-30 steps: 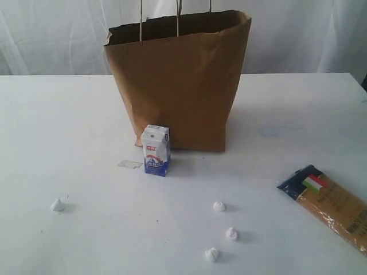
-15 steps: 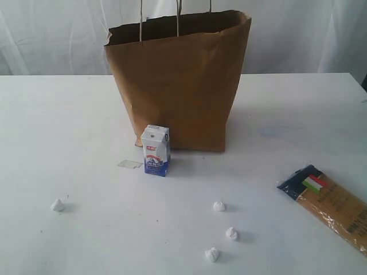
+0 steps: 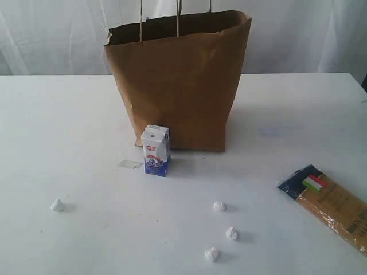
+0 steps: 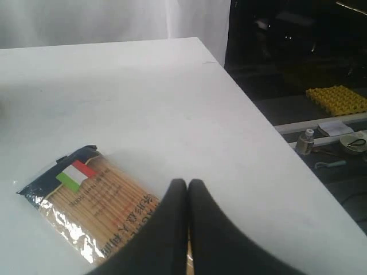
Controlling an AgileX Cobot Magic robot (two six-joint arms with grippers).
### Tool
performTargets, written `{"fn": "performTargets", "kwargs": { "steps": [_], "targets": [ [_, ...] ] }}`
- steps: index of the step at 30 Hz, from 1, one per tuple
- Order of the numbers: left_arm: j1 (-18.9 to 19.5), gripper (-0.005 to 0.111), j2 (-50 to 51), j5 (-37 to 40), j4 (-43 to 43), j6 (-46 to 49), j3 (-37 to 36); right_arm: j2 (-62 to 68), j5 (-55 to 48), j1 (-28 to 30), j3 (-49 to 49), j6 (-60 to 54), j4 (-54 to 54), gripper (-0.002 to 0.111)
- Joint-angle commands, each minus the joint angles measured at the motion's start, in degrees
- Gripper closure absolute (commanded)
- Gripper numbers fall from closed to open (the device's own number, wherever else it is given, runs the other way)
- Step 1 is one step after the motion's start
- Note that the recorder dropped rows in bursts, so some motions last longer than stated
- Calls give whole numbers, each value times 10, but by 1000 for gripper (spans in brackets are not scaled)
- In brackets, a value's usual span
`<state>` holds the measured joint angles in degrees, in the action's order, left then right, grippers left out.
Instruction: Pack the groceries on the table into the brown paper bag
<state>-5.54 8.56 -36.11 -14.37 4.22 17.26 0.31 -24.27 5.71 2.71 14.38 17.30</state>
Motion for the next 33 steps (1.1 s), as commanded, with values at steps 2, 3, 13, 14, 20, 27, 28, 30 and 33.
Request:
{"fn": "performTargets", "kwargs": {
  "steps": [2,3,13,14,20,27,28,30,33],
  "targets": [
    [-4,107,225,299,136,232,98,-3,8,5,-4,-4,5,108],
    [-7,107,277,299,139,272,97,-3,8,5,-4,-4,5,108],
    [-39,107,570,401,68,262,160,-3,8,5,-4,-4,5,108],
    [-38,107,593,438,55,241,179,-3,8,5,-4,-4,5,108],
    [-38,107,754,791,118,88,370,-3,8,-5,-4,-4,5,108],
    [-38,106,823,788,112,107,421,-3,8,-7,-4,-4,5,108],
    [-38,103,826,770,97,126,414,-3,8,-7,-4,-4,5,108],
    [-38,92,833,731,37,187,395,-3,8,-7,-4,-4,5,108],
    [-38,70,844,699,-69,321,369,-3,8,-7,-4,-4,5,108]
  ]
}}
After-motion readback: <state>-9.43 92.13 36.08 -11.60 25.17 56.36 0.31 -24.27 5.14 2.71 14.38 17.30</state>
